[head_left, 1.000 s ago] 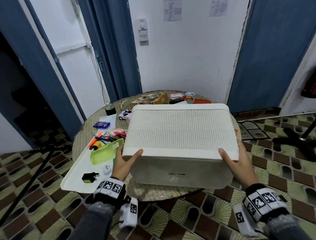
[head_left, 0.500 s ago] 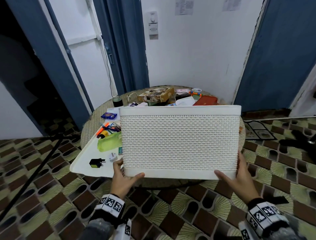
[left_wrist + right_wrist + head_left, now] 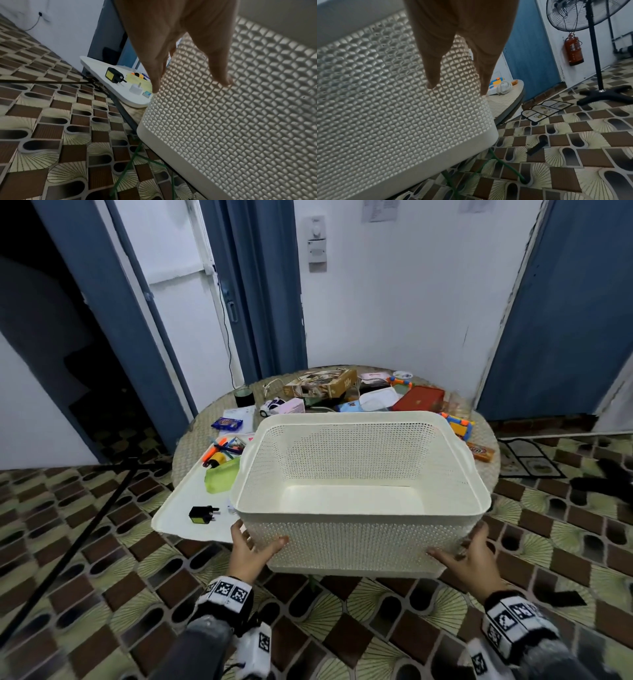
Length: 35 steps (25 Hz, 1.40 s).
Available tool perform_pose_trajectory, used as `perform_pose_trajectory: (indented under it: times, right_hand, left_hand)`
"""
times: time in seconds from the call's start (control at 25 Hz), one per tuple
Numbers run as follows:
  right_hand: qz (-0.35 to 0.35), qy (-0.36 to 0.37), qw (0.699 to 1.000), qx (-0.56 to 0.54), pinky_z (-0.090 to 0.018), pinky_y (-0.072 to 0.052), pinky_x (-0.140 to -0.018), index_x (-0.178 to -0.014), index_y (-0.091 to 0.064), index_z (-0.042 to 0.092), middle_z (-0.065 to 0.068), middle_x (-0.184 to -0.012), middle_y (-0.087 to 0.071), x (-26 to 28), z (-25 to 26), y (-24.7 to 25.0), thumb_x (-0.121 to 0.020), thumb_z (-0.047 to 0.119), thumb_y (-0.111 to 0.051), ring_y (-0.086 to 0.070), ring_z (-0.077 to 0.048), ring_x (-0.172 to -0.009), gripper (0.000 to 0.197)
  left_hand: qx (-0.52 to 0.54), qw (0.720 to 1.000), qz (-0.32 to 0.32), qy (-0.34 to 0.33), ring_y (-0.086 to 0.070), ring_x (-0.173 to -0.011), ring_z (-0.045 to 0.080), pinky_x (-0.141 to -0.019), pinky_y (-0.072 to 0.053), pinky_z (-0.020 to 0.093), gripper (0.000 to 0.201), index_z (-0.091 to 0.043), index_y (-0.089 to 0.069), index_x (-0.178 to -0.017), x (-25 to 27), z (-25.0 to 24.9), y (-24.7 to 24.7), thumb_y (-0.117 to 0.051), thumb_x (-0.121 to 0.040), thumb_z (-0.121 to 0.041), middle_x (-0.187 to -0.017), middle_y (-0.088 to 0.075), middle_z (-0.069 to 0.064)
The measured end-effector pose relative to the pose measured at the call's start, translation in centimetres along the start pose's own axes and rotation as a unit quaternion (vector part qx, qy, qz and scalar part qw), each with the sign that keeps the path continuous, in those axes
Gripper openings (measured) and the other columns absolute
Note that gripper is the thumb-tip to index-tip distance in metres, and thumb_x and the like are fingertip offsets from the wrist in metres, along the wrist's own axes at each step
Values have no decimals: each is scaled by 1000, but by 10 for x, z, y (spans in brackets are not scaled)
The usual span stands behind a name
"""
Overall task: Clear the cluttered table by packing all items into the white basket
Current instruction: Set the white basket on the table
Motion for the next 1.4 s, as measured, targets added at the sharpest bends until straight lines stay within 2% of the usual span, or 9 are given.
perform_pose_trajectory:
  times: [0.12, 0.24, 0.36, 0.48, 0.64, 0.8, 1.08, 1.28, 1.4]
  right_hand:
    - [10, 21, 999, -26, -37, -38, -102, -141, -19, 8, -10, -140, -43, -2, 9, 3, -63, 14, -86, -44, -25, -127, 102]
    - [-9, 51, 994, -93, -33, -34, -106, -144, -20, 21, 3, -142, -38, -6, 24, 9, -54, 21, -90, -39, -12, -127, 114]
    - [-62, 66, 991, -103, -35, -37, -106, -140, -25, 19, 0, -140, -43, -14, 33, 13, -49, 40, -91, -43, -13, -126, 115]
    - [-89, 50, 991, -89, -37, -41, -103, -136, -30, 12, -4, -134, -49, -27, 36, 12, -46, 29, -88, -47, -17, -122, 109]
    - [-86, 42, 992, -76, -36, -43, -99, -133, -31, 18, 2, -129, -49, -51, 37, 7, -44, 28, -90, -46, -16, -121, 107]
    - [-86, 35, 992, -83, -23, -40, -93, -135, -30, 7, 0, -128, -46, -68, 46, 3, -58, 6, -88, -44, -11, -117, 97]
    - [-91, 28, 995, -30, -30, -43, -93, -132, -29, 9, -6, -128, -53, -94, 43, 0, -58, 21, -89, -48, -13, -113, 96]
    - [-72, 24, 996, -42, -27, -37, -94, -138, -25, 10, 1, -129, -47, -94, 45, -4, -66, 20, -85, -44, -14, -119, 94]
    - [-37, 1, 999, -12, -39, -39, -104, -145, -20, 11, -6, -140, -44, -86, 33, -6, -77, 22, -77, -45, -22, -125, 89]
  left_hand:
    - [-42, 998, 41, -20, -41, -127, 19, -102, -36, 31, 97, -13, -17, -146, -3, -5, 1, -80, -72, -9, -140, -41, 6]
    - [-71, 994, -5, -80, -41, -127, 15, -109, -34, 37, 106, -14, -29, -142, -12, -27, 15, -89, -55, -24, -135, -45, -2]
    - [-37, 994, -34, -99, -52, -117, 15, -102, -44, 39, 105, -15, -42, -133, -25, -41, 14, -89, -41, -34, -124, -56, -1]
    - [-33, 994, -41, -97, -55, -113, 13, -99, -48, 38, 103, -16, -45, -131, -37, -43, 8, -89, -39, -35, -120, -59, -2]
    - [-46, 992, -50, -104, -56, -111, 15, -98, -48, 38, 97, -16, -48, -126, -57, -46, -2, -89, -41, -39, -118, -60, 0]
    - [-53, 989, -63, -120, -56, -107, 15, -93, -47, 31, 84, -10, -48, -128, -75, -52, -13, -89, -56, -21, -118, -60, 3]
    - [-56, 989, -61, -120, -57, -115, 20, -101, -46, 45, 82, -11, -48, -127, -111, -43, -22, -90, -58, -18, -122, -61, 6]
    - [-61, 990, -48, -115, -50, -121, 16, -104, -42, 40, 87, -18, -40, -137, -110, -40, -25, -86, -64, -31, -132, -54, -2]
    - [-98, 991, -28, -89, -42, -124, 11, -106, -35, 33, 89, -23, -17, -149, -94, -17, -36, -72, -81, -36, -136, -43, -6]
Point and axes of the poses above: each hand's wrist, its own x-axis away from the middle knuckle, its own y-axis out of the back of the hand, z = x × y, the point moved 4 cm from there along -x, towards the middle knuckle
